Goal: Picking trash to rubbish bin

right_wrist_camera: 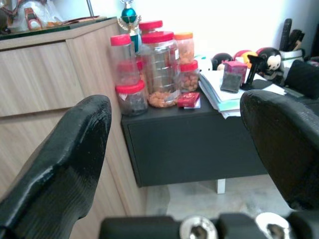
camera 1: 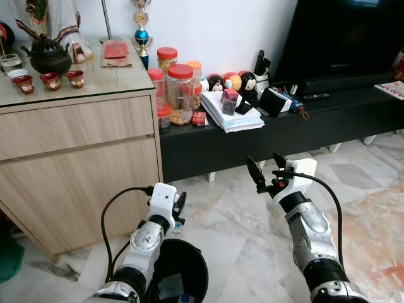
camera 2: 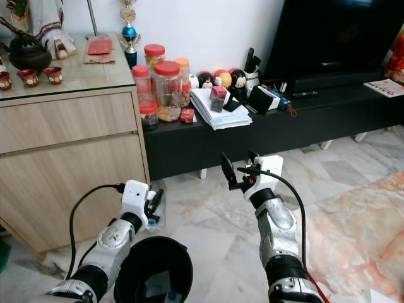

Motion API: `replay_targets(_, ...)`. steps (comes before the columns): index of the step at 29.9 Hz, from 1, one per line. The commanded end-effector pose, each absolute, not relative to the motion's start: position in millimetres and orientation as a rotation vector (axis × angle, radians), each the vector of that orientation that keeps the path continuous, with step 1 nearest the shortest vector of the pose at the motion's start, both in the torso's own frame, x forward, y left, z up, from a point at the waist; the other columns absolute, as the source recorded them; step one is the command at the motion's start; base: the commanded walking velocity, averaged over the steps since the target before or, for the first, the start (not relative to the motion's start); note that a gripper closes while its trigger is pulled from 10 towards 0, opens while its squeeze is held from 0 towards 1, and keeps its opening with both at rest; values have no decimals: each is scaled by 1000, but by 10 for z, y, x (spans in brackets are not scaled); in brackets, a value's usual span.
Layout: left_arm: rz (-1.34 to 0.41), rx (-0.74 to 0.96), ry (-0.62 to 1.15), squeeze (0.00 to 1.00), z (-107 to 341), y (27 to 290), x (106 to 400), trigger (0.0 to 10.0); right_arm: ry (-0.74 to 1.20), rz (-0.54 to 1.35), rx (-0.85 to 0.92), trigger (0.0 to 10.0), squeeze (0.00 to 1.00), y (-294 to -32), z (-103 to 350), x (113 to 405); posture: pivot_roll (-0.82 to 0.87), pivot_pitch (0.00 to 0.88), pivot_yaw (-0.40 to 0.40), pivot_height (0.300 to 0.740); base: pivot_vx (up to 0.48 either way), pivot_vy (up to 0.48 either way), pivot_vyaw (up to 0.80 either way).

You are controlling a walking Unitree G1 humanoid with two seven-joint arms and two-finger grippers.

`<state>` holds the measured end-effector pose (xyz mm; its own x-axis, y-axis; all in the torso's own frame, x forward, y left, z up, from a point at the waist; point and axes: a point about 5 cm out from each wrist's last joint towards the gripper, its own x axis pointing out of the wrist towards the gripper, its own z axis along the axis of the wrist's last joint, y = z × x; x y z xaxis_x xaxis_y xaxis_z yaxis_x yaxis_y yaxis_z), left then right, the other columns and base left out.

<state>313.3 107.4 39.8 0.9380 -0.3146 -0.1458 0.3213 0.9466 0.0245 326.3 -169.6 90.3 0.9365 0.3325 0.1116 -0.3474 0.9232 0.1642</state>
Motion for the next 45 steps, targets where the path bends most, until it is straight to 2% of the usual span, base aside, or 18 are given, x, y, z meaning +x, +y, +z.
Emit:
replay_targets(1, -357, 63, 124, 0, 476, 1034, 3200, 10000, -92, 354, 179, 10000, 0, -1692, 950, 3272, 109, 0, -83, 740, 0, 0, 0)
replay_targets(6, -364, 67, 117, 0, 494, 1037, 3212, 10000, -88, 354, 176, 10000, 0, -1699, 948, 3267, 107, 0, -82, 740, 0, 0, 0)
replay_targets(7, -376, 71, 114, 1000, 494, 1037, 3207, 10000, -85, 356, 173, 10000, 0, -1699, 945, 3265, 107, 0, -82, 740, 0, 0, 0)
replay_targets(21, -386, 45, 118, 1000, 482, 1036, 3194, 10000, -75, 365, 171, 10000, 0, -1681, 953, 3259, 111, 0, -88, 740, 0, 0, 0)
replay_targets(22, -377, 43, 117, 941, 483, 1041, 3196, 10000, -75, 364, 172, 10000, 0, -1682, 952, 3258, 111, 0, -88, 740, 0, 0, 0)
replay_targets(23, -377, 43, 117, 941, 483, 1041, 3196, 10000, -75, 364, 172, 10000, 0, -1682, 952, 3258, 111, 0, -88, 740, 0, 0, 0)
replay_targets(24, -369, 42, 117, 71, 483, 1047, 3198, 10000, -74, 364, 173, 10000, 0, -1682, 951, 3256, 111, 0, -88, 740, 0, 0, 0)
replay_targets(25, -360, 44, 114, 0, 485, 1057, 3199, 10000, -72, 362, 172, 10000, 0, -1684, 948, 3253, 111, 0, -88, 740, 0, 0, 0)
replay_targets(31, -212, 46, 50, 0, 555, 1215, 3225, 10000, -75, 350, 170, 10000, 0, -1693, 958, 3255, 108, 0, -86, 740, 0, 0, 0)
replay_targets(36, -46, 136, -135, 0, 796, 1353, 3234, 10000, -101, 335, 158, 10000, 0, -1668, 1017, 3278, 106, 0, -83, 740, 0, 0, 0)
replay_targets(45, 36, 256, -283, 0, 998, 1336, 3211, 10000, -112, 348, 157, 10000, 0, -1609, 1055, 3311, 117, 0, -89, 740, 0, 0, 0)
